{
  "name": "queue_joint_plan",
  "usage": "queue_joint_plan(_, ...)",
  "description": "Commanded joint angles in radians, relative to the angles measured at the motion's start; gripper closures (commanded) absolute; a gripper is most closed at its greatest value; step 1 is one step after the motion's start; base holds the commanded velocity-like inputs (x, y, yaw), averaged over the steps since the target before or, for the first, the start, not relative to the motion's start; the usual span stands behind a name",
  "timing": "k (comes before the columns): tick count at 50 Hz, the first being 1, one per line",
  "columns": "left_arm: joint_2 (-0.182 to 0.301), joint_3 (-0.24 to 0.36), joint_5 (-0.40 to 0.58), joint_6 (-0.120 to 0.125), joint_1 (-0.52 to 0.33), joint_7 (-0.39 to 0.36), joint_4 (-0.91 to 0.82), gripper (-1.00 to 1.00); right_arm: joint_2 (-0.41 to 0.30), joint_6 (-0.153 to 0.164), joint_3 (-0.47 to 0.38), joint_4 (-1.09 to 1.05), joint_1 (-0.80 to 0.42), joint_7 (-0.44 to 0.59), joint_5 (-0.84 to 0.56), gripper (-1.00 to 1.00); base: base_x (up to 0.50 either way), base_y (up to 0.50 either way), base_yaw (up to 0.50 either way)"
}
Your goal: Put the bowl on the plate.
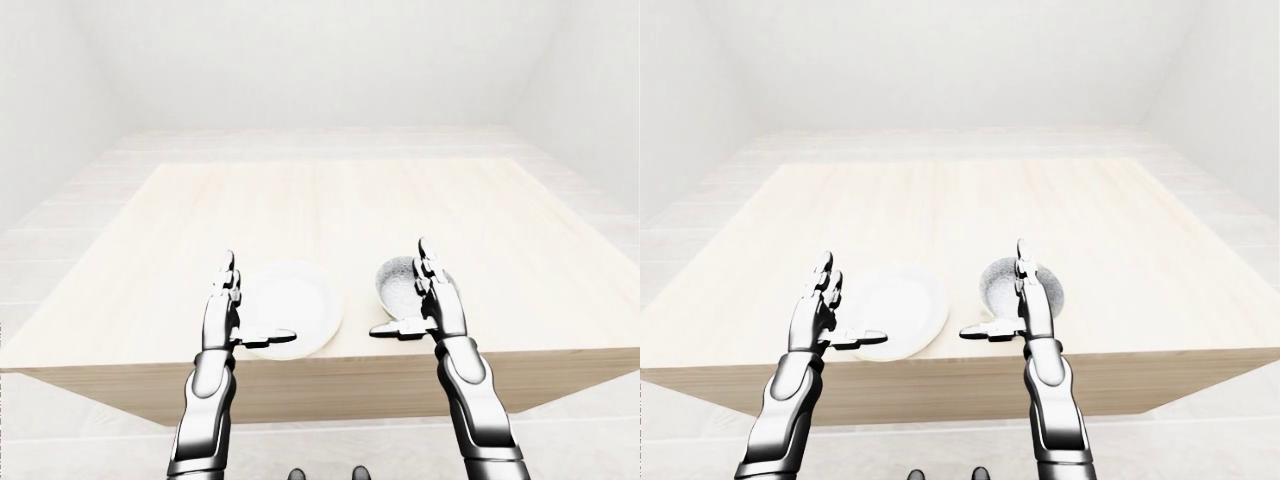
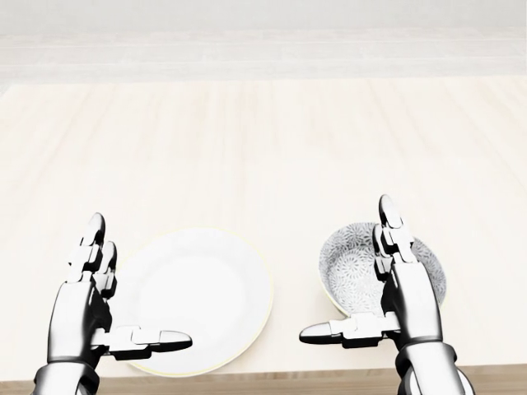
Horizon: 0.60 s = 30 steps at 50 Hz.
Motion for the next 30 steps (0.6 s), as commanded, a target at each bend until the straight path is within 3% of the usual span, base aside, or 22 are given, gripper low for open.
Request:
queue_joint_plan(1,0.001,0.004,0.002,-0.009,-0.001,0.002,0.013,-1.00,-0.001,0.000,-0.004,-0.003,0.005,0.004,-0.004,-1.00,0.02,0.19,0.00)
queue_joint_plan(16,0.005,0.008,0.008,-0.024,-0.012,0.008,0.037,-1.00,0.002,0.000,-0.004,-0.028,0.021,0.010,-0.002,-1.00,0.02,0.19,0.00)
queue_joint_plan(30,0.005,0.005,0.011,-0.017,-0.012,0.008,0.033,-1.00,0.001,0.000,-0.007,-0.032,0.021,0.010,-0.001,-1.00,0.03,0.12,0.00)
